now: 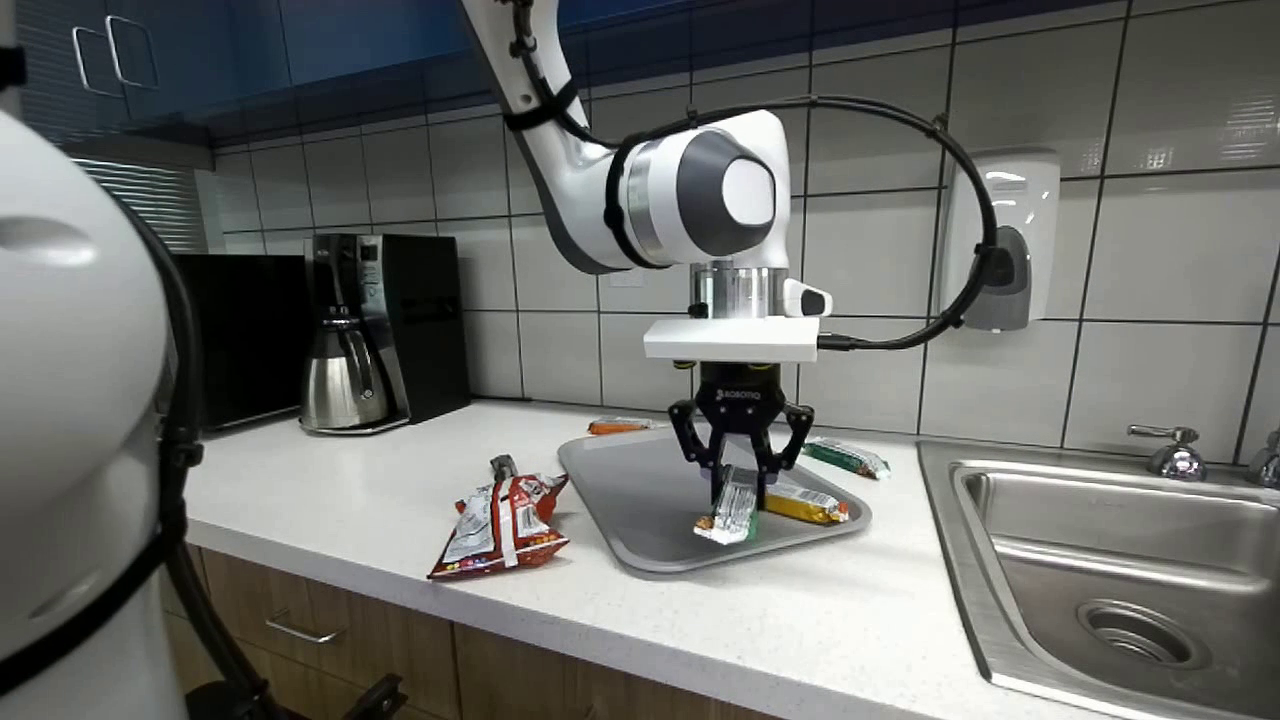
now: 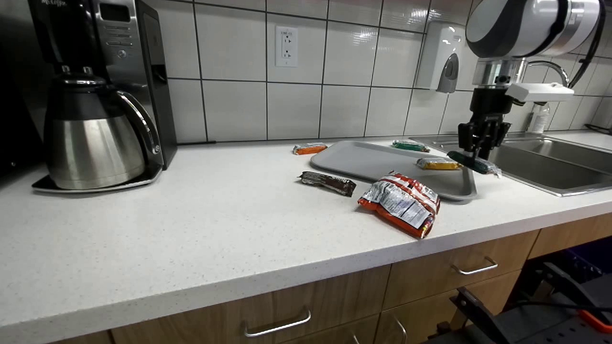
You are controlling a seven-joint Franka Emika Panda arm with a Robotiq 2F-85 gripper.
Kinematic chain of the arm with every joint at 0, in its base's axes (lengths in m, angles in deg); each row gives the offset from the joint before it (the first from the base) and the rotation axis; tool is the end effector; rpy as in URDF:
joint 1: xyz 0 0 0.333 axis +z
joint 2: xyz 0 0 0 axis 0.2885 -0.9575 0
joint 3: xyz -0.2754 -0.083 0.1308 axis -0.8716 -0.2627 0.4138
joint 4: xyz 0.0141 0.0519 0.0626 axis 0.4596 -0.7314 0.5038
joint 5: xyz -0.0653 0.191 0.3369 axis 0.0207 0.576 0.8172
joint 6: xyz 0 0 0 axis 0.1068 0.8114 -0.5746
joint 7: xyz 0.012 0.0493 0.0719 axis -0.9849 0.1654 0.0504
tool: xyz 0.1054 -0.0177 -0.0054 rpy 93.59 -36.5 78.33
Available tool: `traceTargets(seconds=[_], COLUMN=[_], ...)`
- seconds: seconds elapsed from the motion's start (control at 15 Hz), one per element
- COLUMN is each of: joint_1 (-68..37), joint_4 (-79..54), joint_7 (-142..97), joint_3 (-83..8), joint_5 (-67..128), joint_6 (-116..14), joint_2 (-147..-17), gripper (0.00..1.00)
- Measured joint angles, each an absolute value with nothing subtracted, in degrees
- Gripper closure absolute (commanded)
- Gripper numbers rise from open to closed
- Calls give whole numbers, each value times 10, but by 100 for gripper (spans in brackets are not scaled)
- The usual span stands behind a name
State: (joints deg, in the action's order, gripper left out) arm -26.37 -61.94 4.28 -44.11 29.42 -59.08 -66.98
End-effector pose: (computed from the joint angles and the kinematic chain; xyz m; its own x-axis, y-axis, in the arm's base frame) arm 0.4415 -0.1617 0.2777 0.9943 0.0995 -0.0387 0.1009 -0.9943 0.0345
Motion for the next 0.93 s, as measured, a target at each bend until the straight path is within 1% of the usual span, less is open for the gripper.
traceTargets(seconds=[0.47, 0.93], joint_1=[-233, -226], joint_4=[-608, -592], joint_7=[6, -23], joint_3=[-414, -409], joint_5=[294, 294], joint_6=[-587, -588], joint_2=[-685, -722], gripper=[82, 82])
